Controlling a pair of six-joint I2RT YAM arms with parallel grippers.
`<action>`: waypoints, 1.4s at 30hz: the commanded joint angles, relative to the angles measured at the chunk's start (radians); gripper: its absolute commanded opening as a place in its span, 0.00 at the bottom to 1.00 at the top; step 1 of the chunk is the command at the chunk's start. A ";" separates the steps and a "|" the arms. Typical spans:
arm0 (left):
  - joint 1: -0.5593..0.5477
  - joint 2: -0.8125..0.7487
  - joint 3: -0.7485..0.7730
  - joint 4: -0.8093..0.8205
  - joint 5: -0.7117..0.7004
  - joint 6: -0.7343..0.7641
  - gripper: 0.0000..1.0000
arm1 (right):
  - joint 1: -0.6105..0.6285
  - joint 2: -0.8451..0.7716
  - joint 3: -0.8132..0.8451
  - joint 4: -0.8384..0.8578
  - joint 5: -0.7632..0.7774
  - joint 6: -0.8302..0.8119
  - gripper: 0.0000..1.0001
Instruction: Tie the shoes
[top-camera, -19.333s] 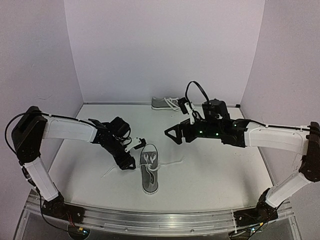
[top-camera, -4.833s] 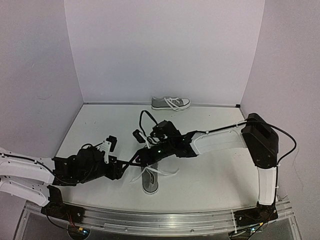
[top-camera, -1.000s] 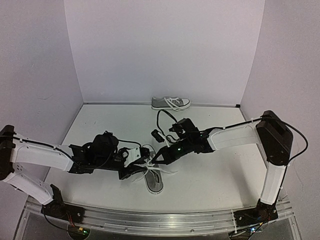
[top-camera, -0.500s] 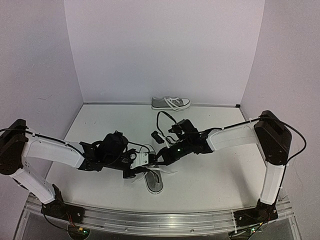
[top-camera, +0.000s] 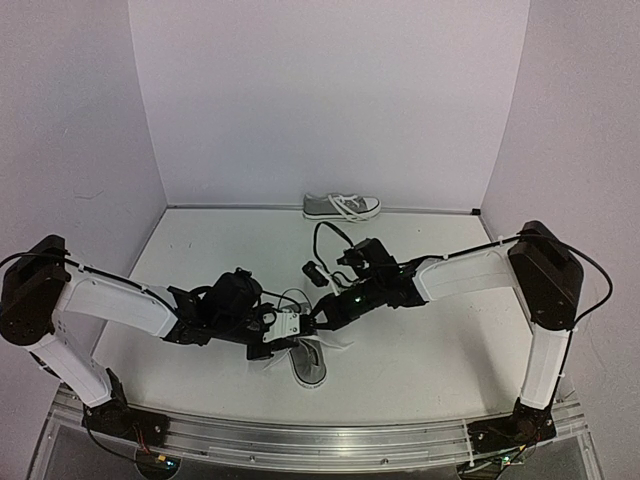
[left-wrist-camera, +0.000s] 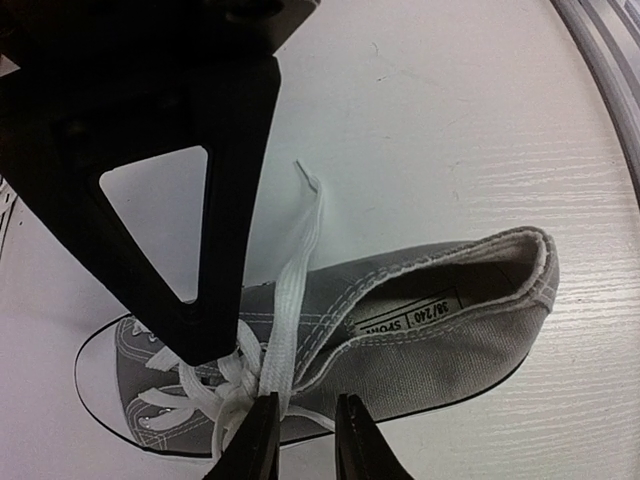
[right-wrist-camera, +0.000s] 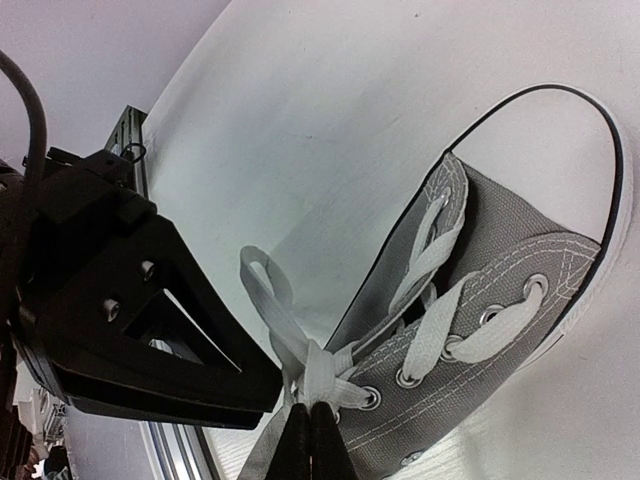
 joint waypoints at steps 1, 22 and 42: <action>-0.003 0.010 0.030 0.042 -0.016 0.009 0.23 | -0.004 0.010 0.015 0.037 -0.012 0.004 0.00; -0.005 -0.008 0.036 0.084 -0.019 0.010 0.21 | -0.004 0.011 0.004 0.045 -0.013 0.006 0.00; -0.012 -0.043 -0.009 0.130 -0.031 -0.065 0.04 | -0.004 0.006 -0.002 0.060 -0.020 0.013 0.00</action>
